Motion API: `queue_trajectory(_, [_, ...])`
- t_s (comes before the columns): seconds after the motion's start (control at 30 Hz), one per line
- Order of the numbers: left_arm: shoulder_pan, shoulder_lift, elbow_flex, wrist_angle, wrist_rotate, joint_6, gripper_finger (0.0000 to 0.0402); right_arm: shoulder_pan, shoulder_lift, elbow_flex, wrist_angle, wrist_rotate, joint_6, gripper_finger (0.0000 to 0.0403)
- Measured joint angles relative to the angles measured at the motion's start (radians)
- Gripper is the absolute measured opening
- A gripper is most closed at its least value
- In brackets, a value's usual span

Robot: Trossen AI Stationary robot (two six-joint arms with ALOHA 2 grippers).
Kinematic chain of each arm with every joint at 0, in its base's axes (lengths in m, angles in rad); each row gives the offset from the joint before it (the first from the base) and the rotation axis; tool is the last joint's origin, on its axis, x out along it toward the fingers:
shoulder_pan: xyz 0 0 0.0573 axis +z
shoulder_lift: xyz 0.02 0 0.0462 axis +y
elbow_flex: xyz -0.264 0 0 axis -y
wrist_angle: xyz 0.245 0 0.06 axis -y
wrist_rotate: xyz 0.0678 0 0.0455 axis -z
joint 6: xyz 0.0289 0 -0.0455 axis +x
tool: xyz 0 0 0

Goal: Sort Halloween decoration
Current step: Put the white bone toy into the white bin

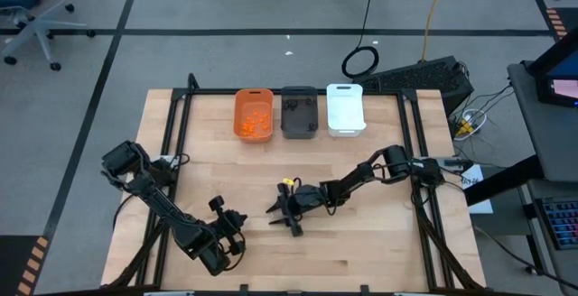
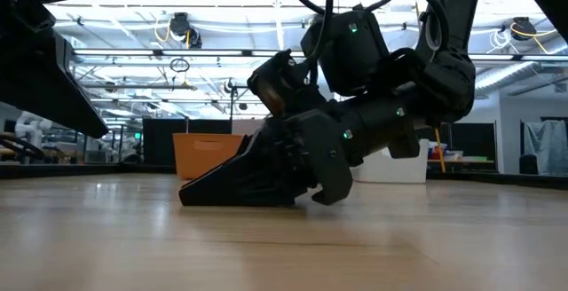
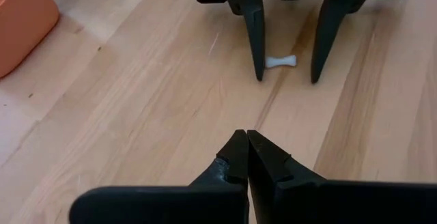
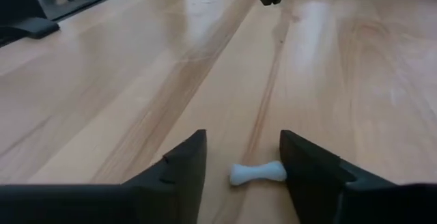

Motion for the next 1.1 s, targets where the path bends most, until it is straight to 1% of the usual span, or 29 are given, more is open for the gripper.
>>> queue_trajectory(0.3, [0.000,0.000,0.000,-0.001,0.000,0.000,0.0000,0.000,0.041,-0.001,0.015,-0.001,0.000,0.0096])
queue_trajectory(0.4, [0.000,0.000,0.000,-0.001,0.000,0.000,0.0000,0.000,0.044,-0.001,0.023,-0.001,0.000,0.0078])
queue_trajectory(0.5, [0.000,0.000,0.000,-0.001,0.000,0.000,0.0000,0.000,0.046,-0.002,0.042,-0.001,-0.003,0.0075])
queue_trajectory(0.6, [0.000,0.000,0.000,0.000,0.000,0.000,0.0000,0.000,0.038,-0.003,0.055,-0.001,-0.008,0.0081])
queue_trajectory(0.8, [0.000,0.000,0.000,0.000,-0.007,0.001,0.0000,0.009,-0.022,-0.004,-0.003,0.001,-0.045,0.0078])
queue_trajectory(0.93, [0.000,0.000,0.000,0.000,-0.032,0.012,0.0000,0.016,-0.100,-0.006,-0.111,0.005,-0.112,0.0078])
queue_trajectory(1.1, [0.004,-0.001,0.000,0.002,-0.098,0.039,0.0000,0.016,-0.257,-0.006,-0.300,0.007,-0.208,0.0079])
